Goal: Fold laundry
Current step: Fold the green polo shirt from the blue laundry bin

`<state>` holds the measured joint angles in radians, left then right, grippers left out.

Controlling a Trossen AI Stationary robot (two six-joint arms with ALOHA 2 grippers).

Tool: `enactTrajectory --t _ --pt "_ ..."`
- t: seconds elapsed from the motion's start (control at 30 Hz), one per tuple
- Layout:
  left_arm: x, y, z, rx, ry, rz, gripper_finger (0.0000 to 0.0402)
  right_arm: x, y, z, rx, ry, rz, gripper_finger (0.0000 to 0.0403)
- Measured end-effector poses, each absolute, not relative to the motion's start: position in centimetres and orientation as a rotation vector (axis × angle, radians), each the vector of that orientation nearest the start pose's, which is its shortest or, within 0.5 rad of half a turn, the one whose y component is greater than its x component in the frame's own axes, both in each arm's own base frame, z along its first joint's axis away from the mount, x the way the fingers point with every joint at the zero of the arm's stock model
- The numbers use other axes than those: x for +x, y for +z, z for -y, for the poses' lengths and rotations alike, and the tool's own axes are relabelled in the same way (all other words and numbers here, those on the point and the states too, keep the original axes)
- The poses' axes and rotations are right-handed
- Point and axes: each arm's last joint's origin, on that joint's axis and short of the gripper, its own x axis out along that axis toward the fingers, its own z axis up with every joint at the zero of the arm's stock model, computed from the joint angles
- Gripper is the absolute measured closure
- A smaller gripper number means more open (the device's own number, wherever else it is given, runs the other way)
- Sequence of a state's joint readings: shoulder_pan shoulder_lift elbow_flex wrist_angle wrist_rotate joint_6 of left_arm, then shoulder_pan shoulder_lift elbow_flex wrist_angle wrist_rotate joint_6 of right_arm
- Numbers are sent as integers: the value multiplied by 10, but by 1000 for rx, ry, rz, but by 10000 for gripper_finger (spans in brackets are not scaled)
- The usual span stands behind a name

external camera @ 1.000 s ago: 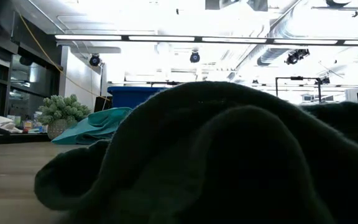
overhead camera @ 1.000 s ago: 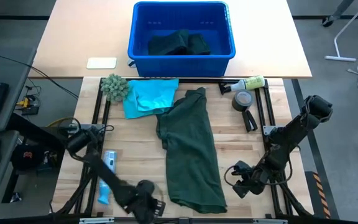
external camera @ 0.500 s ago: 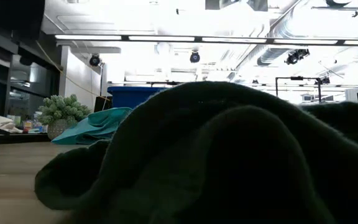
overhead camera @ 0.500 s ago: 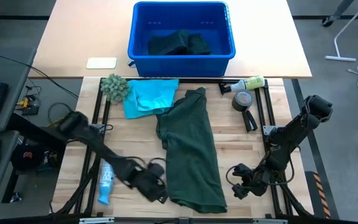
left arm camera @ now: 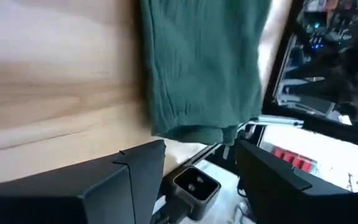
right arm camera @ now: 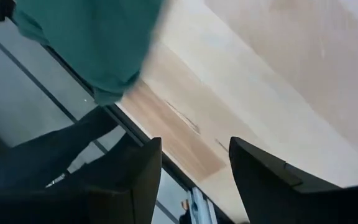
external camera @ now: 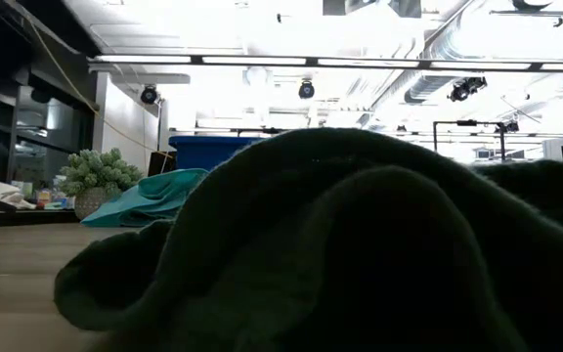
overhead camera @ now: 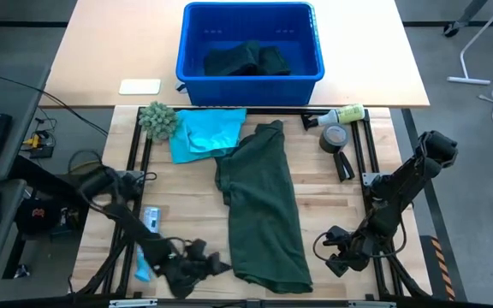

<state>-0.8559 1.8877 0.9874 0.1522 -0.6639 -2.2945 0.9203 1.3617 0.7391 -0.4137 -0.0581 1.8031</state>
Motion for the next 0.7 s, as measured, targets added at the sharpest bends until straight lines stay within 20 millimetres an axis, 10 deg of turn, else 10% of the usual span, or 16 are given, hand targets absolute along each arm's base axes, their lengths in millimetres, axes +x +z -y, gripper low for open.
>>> enactTrajectory --t 0.7 --pt "298 102 221 -1701 696 -685 223 129 187 -216 1244 -305 -1350 229"
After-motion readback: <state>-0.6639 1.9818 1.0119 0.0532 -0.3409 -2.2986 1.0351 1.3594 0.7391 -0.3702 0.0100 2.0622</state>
